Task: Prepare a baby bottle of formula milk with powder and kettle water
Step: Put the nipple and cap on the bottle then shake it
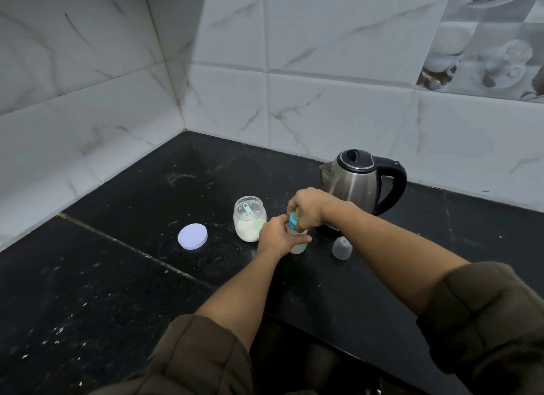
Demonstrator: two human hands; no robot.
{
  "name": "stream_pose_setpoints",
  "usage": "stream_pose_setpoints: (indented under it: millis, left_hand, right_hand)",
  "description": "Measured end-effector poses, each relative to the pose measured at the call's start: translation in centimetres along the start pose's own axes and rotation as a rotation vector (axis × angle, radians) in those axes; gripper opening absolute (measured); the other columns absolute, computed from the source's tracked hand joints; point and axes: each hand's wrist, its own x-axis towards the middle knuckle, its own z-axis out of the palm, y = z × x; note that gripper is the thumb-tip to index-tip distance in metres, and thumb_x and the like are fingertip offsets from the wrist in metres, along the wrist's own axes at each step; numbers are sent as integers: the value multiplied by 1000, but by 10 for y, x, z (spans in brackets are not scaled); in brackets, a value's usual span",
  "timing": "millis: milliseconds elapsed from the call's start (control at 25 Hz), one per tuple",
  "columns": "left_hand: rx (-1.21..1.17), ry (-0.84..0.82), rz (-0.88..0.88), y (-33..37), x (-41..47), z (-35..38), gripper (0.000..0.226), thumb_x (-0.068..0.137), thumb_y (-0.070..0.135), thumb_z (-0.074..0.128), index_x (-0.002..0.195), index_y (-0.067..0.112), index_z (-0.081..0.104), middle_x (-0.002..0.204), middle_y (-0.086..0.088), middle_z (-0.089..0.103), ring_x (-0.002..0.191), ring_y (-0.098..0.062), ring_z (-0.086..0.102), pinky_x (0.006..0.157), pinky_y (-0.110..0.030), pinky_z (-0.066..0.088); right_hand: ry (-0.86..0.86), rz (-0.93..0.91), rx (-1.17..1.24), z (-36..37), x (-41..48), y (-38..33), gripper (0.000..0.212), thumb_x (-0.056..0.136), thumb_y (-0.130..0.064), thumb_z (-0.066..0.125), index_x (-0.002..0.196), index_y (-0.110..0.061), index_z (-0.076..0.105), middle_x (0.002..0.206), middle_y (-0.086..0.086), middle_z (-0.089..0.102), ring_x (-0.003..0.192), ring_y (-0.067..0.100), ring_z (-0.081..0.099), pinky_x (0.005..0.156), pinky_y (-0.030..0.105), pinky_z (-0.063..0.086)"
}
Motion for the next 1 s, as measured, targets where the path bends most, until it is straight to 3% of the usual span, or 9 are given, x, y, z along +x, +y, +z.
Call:
stream_pose_setpoints:
  millis: [240, 520, 720, 880, 1000]
  left_hand:
    - [27, -16, 8, -1, 1, -3, 53, 63, 47, 95, 105, 25, 71, 96, 9, 77, 95, -15, 71, 88, -44, 60]
    - [34, -6, 5, -3, 1, -3, 48, 61, 49, 96, 93, 27, 68, 88, 8, 74, 89, -16, 71, 84, -44, 60]
    - [51, 3, 21, -2, 0, -4, 50, 61, 48, 96, 99, 27, 72, 90, 9, 76, 91, -15, 71, 84, -43, 60]
    - [42, -2, 41, -3, 0, -3, 56, 55, 54, 94, 103, 31, 76, 93, 12, 76, 92, -11, 71, 86, -42, 60]
    - [55, -7, 23, -2, 1, -5, 52, 58, 51, 96, 99, 29, 73, 91, 11, 75, 92, -13, 71, 85, -42, 60]
  right_hand:
    - [-45, 4, -50, 0, 9, -2, 30, 72, -37, 84, 99, -33, 73, 99, -3, 72, 89, 21, 71, 81, 40, 63]
    - [4, 35, -50, 4, 10, 1, 30, 69, -50, 81, 85, -26, 74, 79, 0, 73, 74, 23, 73, 66, 35, 62]
    - [70, 97, -152, 2, 1, -1, 55, 79, -74, 67, 65, -23, 50, 70, -2, 53, 75, 24, 60, 63, 32, 44]
    - [51, 115, -247, -6, -10, -2, 66, 81, -84, 51, 67, -20, 52, 71, -1, 53, 73, 24, 59, 63, 34, 45]
    - [15, 84, -141, -10, -8, 1, 58, 76, -74, 62, 98, -21, 66, 94, -1, 67, 85, 23, 64, 68, 35, 53]
